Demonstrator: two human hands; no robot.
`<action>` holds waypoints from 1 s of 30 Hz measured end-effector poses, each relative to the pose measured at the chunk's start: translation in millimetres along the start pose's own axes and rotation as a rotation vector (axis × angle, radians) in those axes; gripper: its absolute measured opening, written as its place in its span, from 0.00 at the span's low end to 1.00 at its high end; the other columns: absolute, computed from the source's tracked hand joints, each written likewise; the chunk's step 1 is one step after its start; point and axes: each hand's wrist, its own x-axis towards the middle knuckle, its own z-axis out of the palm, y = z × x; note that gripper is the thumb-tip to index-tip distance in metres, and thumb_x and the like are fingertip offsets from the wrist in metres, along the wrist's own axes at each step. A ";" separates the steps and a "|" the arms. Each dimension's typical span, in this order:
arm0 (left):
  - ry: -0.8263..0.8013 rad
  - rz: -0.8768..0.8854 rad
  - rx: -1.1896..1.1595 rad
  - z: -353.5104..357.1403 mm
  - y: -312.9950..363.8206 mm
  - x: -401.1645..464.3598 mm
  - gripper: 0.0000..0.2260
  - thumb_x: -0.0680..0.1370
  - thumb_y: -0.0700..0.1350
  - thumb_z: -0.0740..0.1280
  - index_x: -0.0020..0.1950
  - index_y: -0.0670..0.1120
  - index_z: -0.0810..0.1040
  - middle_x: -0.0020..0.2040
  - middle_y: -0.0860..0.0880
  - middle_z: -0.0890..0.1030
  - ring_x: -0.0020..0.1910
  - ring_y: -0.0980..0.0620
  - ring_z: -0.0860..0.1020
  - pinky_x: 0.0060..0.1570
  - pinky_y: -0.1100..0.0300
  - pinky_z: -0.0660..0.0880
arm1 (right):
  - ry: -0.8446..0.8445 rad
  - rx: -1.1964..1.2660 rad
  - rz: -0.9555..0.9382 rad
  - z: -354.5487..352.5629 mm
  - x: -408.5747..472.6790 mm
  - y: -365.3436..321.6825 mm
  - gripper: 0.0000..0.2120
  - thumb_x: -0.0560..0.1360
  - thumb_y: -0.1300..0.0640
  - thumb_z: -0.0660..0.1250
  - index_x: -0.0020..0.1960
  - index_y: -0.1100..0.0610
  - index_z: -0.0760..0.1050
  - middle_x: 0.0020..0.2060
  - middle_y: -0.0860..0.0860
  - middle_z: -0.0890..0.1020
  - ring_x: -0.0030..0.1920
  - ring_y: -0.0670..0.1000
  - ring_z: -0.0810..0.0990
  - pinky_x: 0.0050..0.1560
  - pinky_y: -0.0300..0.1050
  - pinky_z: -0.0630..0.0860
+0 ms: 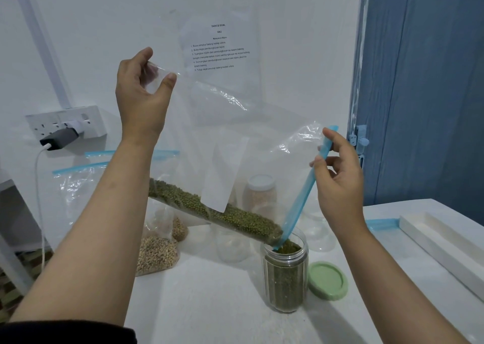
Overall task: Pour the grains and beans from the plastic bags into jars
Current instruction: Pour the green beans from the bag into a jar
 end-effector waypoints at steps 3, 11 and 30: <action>0.001 0.001 0.003 0.4 -0.8 -1.4 0.22 0.75 0.45 0.72 0.67 0.42 0.74 0.49 0.57 0.71 0.48 0.62 0.73 0.59 0.64 0.72 | -0.016 -0.016 -0.003 -0.7 0.6 1.2 0.20 0.82 0.64 0.62 0.71 0.48 0.71 0.61 0.42 0.74 0.51 0.49 0.79 0.50 0.34 0.77; 0.001 -0.009 -0.001 1.2 -0.6 -1.7 0.22 0.75 0.46 0.72 0.67 0.42 0.74 0.50 0.56 0.71 0.49 0.63 0.74 0.60 0.65 0.72 | -0.020 0.016 0.015 -1.3 1.8 3.4 0.20 0.82 0.64 0.63 0.69 0.46 0.71 0.62 0.45 0.76 0.50 0.52 0.79 0.50 0.35 0.77; -0.011 0.003 0.019 2.6 -0.9 -1.9 0.22 0.75 0.47 0.71 0.67 0.43 0.74 0.49 0.56 0.71 0.49 0.62 0.73 0.60 0.64 0.72 | 0.001 0.060 0.027 -1.9 -3.5 3.2 0.21 0.81 0.66 0.62 0.69 0.47 0.72 0.60 0.48 0.76 0.50 0.55 0.79 0.48 0.34 0.76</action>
